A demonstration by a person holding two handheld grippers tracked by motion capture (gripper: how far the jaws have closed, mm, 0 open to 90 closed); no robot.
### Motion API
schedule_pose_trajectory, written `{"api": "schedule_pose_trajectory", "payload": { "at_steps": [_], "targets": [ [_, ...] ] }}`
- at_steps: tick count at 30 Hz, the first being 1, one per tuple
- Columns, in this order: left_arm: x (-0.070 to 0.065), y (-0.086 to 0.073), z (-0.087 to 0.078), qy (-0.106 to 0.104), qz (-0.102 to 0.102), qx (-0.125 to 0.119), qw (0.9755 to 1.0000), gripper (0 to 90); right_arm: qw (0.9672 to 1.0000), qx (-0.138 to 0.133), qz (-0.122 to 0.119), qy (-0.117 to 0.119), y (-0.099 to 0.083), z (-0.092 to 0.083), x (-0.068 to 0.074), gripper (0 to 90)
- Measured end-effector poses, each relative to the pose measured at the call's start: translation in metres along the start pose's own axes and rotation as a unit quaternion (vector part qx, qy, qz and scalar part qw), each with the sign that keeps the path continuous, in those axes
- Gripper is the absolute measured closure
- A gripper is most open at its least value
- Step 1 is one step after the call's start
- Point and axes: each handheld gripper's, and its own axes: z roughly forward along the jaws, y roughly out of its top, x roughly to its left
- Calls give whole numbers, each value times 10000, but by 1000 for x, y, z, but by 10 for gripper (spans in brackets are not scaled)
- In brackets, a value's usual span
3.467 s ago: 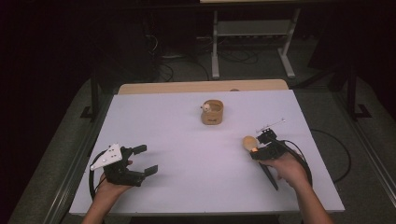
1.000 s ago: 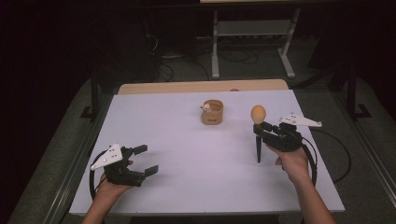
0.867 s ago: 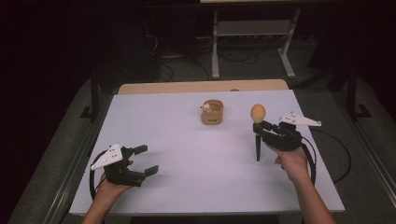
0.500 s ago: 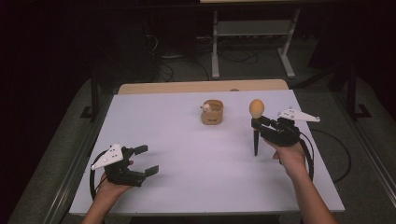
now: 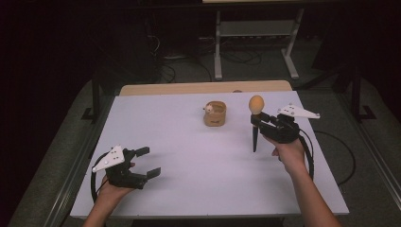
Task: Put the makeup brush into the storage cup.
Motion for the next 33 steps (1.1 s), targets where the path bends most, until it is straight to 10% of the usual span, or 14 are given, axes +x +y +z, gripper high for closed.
{"api": "schedule_pose_trajectory", "payload": {
  "at_steps": [33],
  "targets": [
    [0, -1, 2, -19, -80, -28, 10000, 100, 9997, -171, 1, 180, 17, 35, 2, 613]
  ]
}}
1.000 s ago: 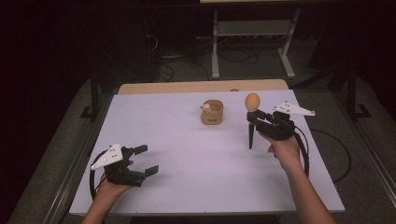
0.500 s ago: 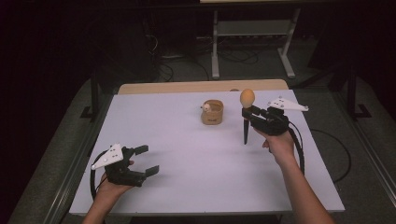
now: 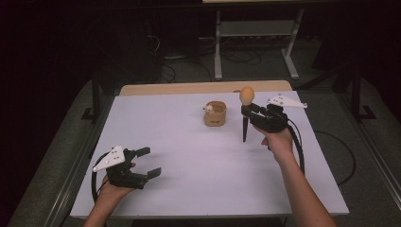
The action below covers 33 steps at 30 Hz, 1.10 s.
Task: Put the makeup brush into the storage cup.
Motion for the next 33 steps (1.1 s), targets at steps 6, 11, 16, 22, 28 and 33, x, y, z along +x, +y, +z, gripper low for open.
{"api": "schedule_pose_trajectory", "payload": {
  "at_steps": [6, 11, 16, 22, 28, 33],
  "targets": [
    [0, 0, 1, -15, 30, 2, 10000, 100, 10000, -35, -40, 30, 6, 6, 1, 613],
    [0, 0, 0, -17, 14, -8, 10000, 100, 9999, -12, -108, 36, 10, 13, 2, 613],
    [1, 0, 0, -14, 20, 16, 10000, 100, 9999, -50, -96, 47, 15, 18, 2, 613],
    [1, 0, 0, -14, 30, 21, 10000, 100, 9999, -110, -85, 43, 20, 23, 1, 613],
    [1, 0, 0, -10, 26, 22, 10000, 100, 9998, -169, -8, 91, 23, 27, 1, 613],
    [1, 0, 0, -10, 38, 28, 10000, 100, 9996, -238, 77, 126, 26, 31, 0, 613]
  ]
}}
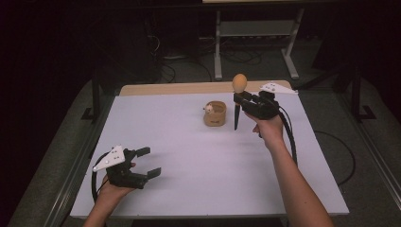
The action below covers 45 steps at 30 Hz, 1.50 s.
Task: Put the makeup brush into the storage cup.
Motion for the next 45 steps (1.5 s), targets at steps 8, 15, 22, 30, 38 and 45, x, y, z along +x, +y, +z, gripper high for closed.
{"api": "schedule_pose_trajectory", "payload": {
  "at_steps": [8, 15, 22, 30, 38, 45],
  "targets": [
    [0, 0, 0, 0, -2, -2, 10000, 100, 10000, -67, -24, 32, 7, 6, 2, 613],
    [0, 0, 0, -3, 0, -3, 10000, 100, 9999, -137, -25, 30, 13, 11, 2, 613],
    [0, 0, 0, -7, -8, -13, 10000, 100, 9998, -184, -25, 45, 18, 16, 3, 613],
    [0, 0, 1, -13, -9, -17, 10000, 100, 9997, -255, -13, 38, 22, 24, 3, 613],
    [-1, 0, 0, -16, -20, -20, 10000, 100, 9995, -312, 37, 19, 25, 32, 2, 613],
    [-1, 0, 1, -21, -43, -19, 10000, 100, 9993, -375, 11, -9, 29, 38, 3, 613]
  ]
}}
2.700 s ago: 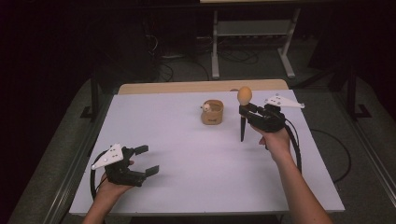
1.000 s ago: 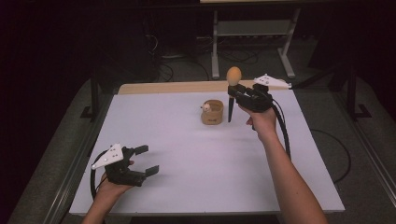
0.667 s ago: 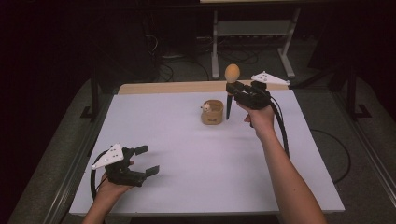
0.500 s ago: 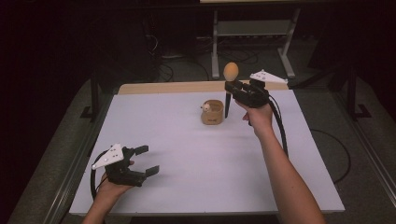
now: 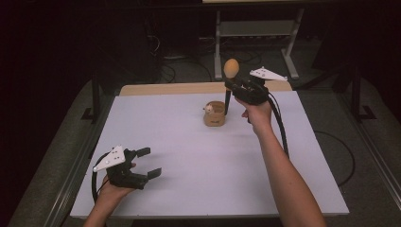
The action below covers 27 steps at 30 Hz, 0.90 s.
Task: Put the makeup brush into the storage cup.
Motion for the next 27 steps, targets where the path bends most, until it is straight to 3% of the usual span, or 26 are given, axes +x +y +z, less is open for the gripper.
{"api": "schedule_pose_trajectory", "payload": {
  "at_steps": [15, 27],
  "targets": [
    [1, 0, -1, -9, 30, -5, 10000, 100, 9999, -40, -90, -130, 4, 17, 4, 612],
    [1, 0, -1, -7, 50, -3, 10000, 100, 9996, -15, 13, -285, -4, 30, 1, 612]
  ]
}}
